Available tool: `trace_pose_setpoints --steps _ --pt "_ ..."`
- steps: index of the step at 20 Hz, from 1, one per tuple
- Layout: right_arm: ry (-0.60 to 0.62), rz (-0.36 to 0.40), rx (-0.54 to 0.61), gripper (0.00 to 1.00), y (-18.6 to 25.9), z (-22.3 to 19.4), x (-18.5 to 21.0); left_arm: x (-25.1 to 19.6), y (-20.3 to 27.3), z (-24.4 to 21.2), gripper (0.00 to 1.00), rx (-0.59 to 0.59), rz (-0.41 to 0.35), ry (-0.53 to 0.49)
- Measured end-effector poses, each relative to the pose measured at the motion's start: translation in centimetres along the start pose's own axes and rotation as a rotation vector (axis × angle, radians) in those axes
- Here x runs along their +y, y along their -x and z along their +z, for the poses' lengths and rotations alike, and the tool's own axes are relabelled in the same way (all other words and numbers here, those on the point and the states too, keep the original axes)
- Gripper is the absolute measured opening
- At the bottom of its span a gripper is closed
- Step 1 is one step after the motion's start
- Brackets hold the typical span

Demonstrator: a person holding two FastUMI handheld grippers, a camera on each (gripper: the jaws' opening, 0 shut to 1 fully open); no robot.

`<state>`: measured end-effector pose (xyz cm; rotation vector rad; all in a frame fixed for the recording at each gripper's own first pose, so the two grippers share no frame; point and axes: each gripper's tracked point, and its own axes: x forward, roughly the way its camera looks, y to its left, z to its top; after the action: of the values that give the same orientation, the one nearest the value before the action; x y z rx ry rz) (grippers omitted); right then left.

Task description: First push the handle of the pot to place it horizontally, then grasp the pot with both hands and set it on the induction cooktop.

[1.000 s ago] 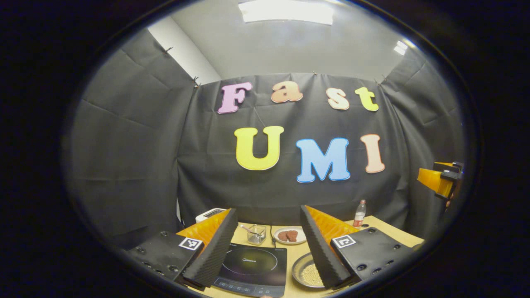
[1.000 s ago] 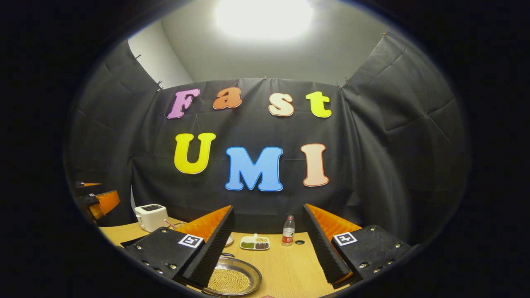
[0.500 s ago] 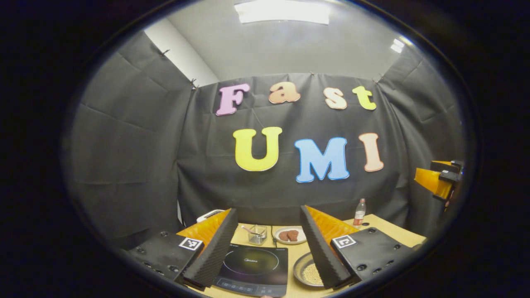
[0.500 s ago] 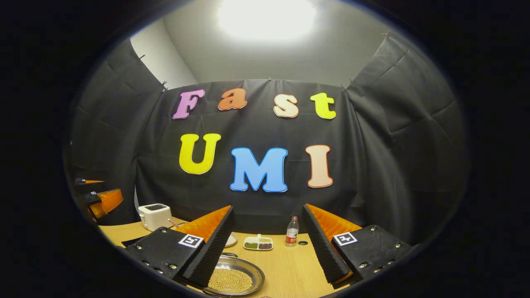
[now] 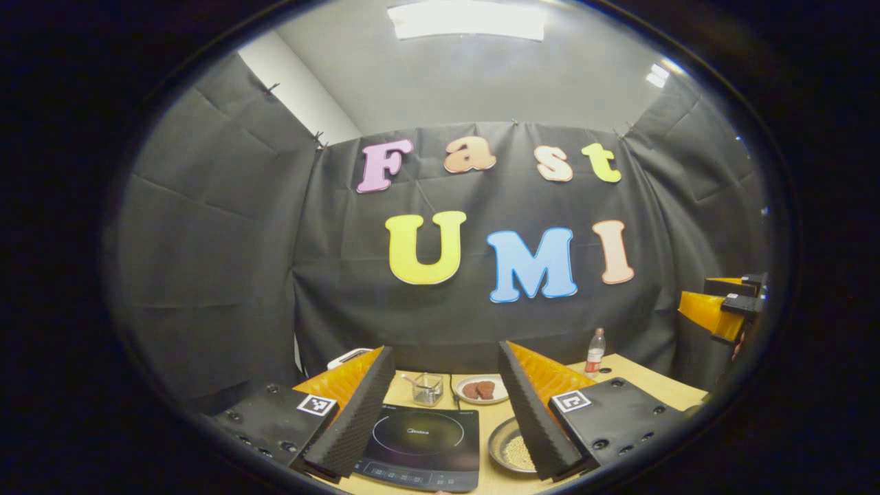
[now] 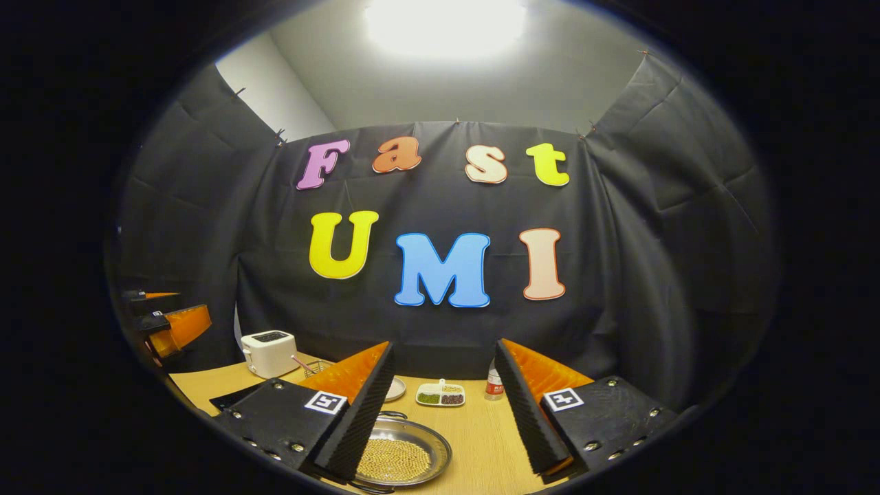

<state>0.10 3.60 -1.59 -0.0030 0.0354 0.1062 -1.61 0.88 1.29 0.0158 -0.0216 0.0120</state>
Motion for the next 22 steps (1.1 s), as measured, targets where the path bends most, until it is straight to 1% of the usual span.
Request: trace_pose_setpoints --steps 1,2,3,4,5,6,7,8,9,10,11,12,14,18,20,21,22 --pt "0.005 -0.006 0.002 0.9 -0.1 0.1 0.1 0.1 -0.1 0.0 1.0 -0.001 -0.002 0.002" --pt "0.008 -0.014 0.002 0.85 -0.2 0.0 0.2 0.4 -0.3 -0.1 1.0 -0.002 -0.002 0.0" --pt "0.008 -0.01 0.005 0.66 -0.1 -0.1 0.7 0.6 -0.4 0.0 1.0 -0.002 -0.003 -0.003" --pt "0.007 -0.007 0.013 0.64 -0.2 -0.2 1.0 1.0 -0.4 -0.1 1.0 -0.004 -0.004 -0.002" --pt "0.006 0.01 0.019 0.63 -0.3 -0.4 1.8 1.2 -0.6 -0.1 1.0 -0.005 -0.007 0.001" --pt "0.02 -0.024 0.024 0.63 0.0 -0.6 1.8 1.4 -0.8 0.0 1.0 -0.005 -0.008 0.005" --pt "0.023 -0.028 0.02 0.39 -0.5 -0.3 1.6 1.7 -1.0 -0.2 1.0 -0.005 -0.008 0.01" --pt "0.022 -0.024 0.022 0.25 -0.7 -0.3 1.7 2.1 -1.2 -0.3 1.0 -0.006 -0.008 0.014" --pt "0.019 -0.002 0.023 0.18 -0.5 -0.6 2.9 2.4 -1.2 -0.3 1.0 -0.007 -0.008 0.018" --pt "0.024 -0.022 0.015 0.19 0.2 -0.5 3.3 2.7 -1.6 -0.5 1.0 -0.006 -0.011 0.019" --pt "0.016 -0.011 0.002 0.0 -0.7 0.1 3.5 3.1 -1.7 -0.7 1.0 -0.003 -0.014 0.018" --pt "0.0 0.031 0.013 0.02 -0.9 -0.3 4.7 3.6 -1.9 -0.6 1.0 -0.003 -0.014 0.016" --pt "-0.036 0.092 0.063 0.04 -1.3 -2.0 7.2 5.0 -2.0 -0.6 1.0 -0.009 -0.014 0.017" --pt "-0.116 0.154 0.199 0.04 -1.4 -6.0 10.5 7.8 -2.1 -0.7 0.99 -0.028 -0.019 0.039" --pt "-0.132 0.166 0.278 0.04 -1.2 -8.3 11.6 9.6 -2.0 -1.2 0.98 -0.041 -0.007 0.044" --pt "-0.142 0.186 0.326 0.04 -0.8 -9.7 12.5 10.4 -2.0 -1.6 0.98 -0.029 0.005 0.043" --pt "-0.149 0.22 0.364 0.04 -0.5 -10.5 13.6 10.8 -1.8 -2.0 0.94 -0.021 0.008 0.047"
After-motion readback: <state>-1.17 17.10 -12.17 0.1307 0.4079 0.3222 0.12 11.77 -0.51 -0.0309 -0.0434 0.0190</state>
